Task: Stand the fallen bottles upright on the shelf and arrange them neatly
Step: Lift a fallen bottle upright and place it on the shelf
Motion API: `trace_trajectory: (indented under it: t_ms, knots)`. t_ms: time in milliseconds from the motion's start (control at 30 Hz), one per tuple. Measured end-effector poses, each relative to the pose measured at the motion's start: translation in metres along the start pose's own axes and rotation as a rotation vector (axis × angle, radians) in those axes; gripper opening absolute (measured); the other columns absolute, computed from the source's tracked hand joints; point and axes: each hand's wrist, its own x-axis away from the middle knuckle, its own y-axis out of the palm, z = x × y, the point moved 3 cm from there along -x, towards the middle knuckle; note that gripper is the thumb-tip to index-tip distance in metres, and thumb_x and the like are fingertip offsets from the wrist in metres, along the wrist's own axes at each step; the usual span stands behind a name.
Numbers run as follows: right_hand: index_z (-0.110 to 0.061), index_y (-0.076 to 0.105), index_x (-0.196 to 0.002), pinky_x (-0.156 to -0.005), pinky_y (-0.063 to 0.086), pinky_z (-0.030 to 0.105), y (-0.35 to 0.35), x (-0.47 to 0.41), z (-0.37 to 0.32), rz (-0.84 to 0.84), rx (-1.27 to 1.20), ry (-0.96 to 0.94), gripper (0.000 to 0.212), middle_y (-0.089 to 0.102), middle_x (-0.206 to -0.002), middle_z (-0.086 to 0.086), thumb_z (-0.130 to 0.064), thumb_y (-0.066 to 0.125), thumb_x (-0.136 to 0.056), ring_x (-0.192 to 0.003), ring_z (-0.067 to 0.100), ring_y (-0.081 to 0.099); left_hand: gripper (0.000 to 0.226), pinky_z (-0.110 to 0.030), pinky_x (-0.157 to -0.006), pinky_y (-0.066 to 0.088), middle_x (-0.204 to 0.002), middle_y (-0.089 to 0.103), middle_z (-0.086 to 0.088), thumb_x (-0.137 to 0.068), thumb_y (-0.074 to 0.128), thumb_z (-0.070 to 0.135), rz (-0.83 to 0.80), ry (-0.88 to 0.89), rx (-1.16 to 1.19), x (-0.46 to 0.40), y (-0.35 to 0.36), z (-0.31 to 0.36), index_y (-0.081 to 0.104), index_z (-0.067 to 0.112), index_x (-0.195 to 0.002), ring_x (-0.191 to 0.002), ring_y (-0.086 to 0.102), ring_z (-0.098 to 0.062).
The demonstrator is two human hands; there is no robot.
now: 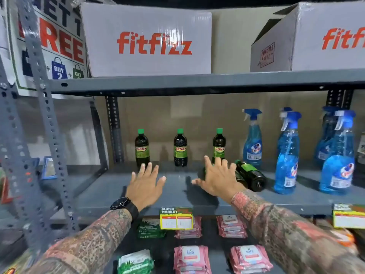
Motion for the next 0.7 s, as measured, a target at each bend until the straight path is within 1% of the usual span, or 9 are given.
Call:
trace_trajectory:
  t_ms: [33, 100, 167, 233, 333, 400, 500, 567, 700]
  knots:
    - [-0.019, 0.024, -0.161, -0.106, 0.035, 0.058, 0.005, -0.002, -0.002, -0.060, 0.032, 0.024, 0.112, 0.049, -0.143, 0.016, -0.089, 0.047, -0.078, -0.132, 0.040, 0.047, 0.069, -0.056, -0.125, 0.005, -0.172, 0.005, -0.008, -0.105, 0.020, 0.054, -0.071, -0.026, 0.004, -0.004, 0.008, -0.004, 0.015, 0.015, -0.162, -0.158, 0.000, -0.028]
    - [-0.016, 0.034, -0.152, -0.100, 0.038, 0.052, 0.011, -0.005, -0.006, -0.061, 0.093, 0.050, 0.105, 0.051, -0.136, 0.014, -0.082, 0.060, -0.075, -0.126, 0.037, 0.050, 0.067, -0.057, -0.124, 0.005, -0.172, 0.006, -0.008, -0.106, 0.020, 0.050, -0.181, -0.038, -0.005, -0.012, 0.021, -0.011, 0.015, 0.013, -0.162, -0.158, 0.001, -0.028]
    - [-0.014, 0.044, -0.141, -0.093, 0.043, 0.046, 0.014, -0.008, -0.010, -0.032, 0.098, 0.044, 0.083, 0.051, -0.128, 0.013, -0.062, 0.069, -0.079, -0.118, 0.035, 0.052, 0.066, -0.057, -0.124, 0.003, -0.172, 0.006, -0.007, -0.106, 0.019, 0.049, -0.262, -0.053, -0.003, -0.018, 0.035, -0.021, 0.014, 0.013, -0.162, -0.158, 0.001, -0.027]
    - [-0.012, 0.050, -0.130, -0.089, 0.047, 0.043, 0.013, -0.011, -0.014, -0.015, 0.062, 0.028, 0.060, 0.050, -0.123, 0.014, -0.042, 0.069, -0.082, -0.114, 0.036, 0.053, 0.066, -0.057, -0.125, 0.001, -0.172, 0.004, -0.005, -0.106, 0.018, 0.049, -0.307, -0.064, 0.008, -0.019, 0.045, -0.028, 0.012, 0.014, -0.162, -0.158, 0.001, -0.025]
    - [-0.013, 0.052, -0.119, -0.086, 0.047, 0.042, 0.011, -0.012, -0.023, -0.027, 0.000, 0.018, 0.046, 0.049, -0.119, 0.014, -0.031, 0.067, -0.080, -0.111, 0.036, 0.051, 0.067, -0.057, -0.125, -0.001, -0.172, 0.005, -0.004, -0.105, 0.016, 0.049, -0.304, -0.059, 0.007, -0.020, 0.051, -0.035, 0.013, 0.015, -0.162, -0.158, 0.003, -0.024]
    - [-0.014, 0.051, -0.118, -0.086, 0.046, 0.042, 0.013, -0.012, -0.036, -0.026, -0.054, -0.007, 0.044, 0.048, -0.119, 0.013, -0.032, 0.067, -0.081, -0.111, 0.037, 0.050, 0.067, -0.057, -0.125, -0.002, -0.172, 0.005, -0.004, -0.105, 0.016, 0.049, -0.314, -0.048, 0.013, -0.020, 0.051, -0.036, 0.013, 0.015, -0.162, -0.158, 0.003, -0.024]
    - [-0.015, 0.049, -0.124, -0.087, 0.047, 0.044, 0.016, -0.014, -0.065, -0.032, -0.146, -0.063, 0.053, 0.047, -0.121, 0.013, -0.042, 0.068, -0.083, -0.111, 0.037, 0.049, 0.065, -0.056, -0.124, -0.002, -0.172, 0.004, -0.003, -0.106, 0.017, 0.047, -0.321, -0.051, 0.014, -0.021, 0.048, -0.045, 0.012, 0.015, -0.162, -0.158, 0.003, -0.023]
    - [-0.016, 0.048, -0.128, -0.089, 0.046, 0.045, 0.019, -0.016, -0.088, -0.040, -0.211, -0.104, 0.060, 0.046, -0.124, 0.013, -0.045, 0.071, -0.081, -0.113, 0.038, 0.048, 0.065, -0.057, -0.125, -0.002, -0.172, 0.004, -0.003, -0.106, 0.017, 0.045, -0.327, -0.078, 0.002, -0.022, 0.044, -0.058, 0.012, 0.014, -0.162, -0.158, 0.003, -0.023]
    - [-0.013, 0.050, -0.131, -0.093, 0.046, 0.047, 0.021, -0.023, -0.137, -0.084, -0.340, -0.166, 0.063, 0.044, -0.127, 0.015, -0.045, 0.072, -0.082, -0.115, 0.039, 0.045, 0.064, -0.055, -0.125, -0.002, -0.172, 0.003, -0.004, -0.107, 0.018, 0.043, -0.343, -0.153, 0.002, -0.024, 0.034, -0.094, 0.012, 0.012, -0.162, -0.158, 0.002, -0.022]
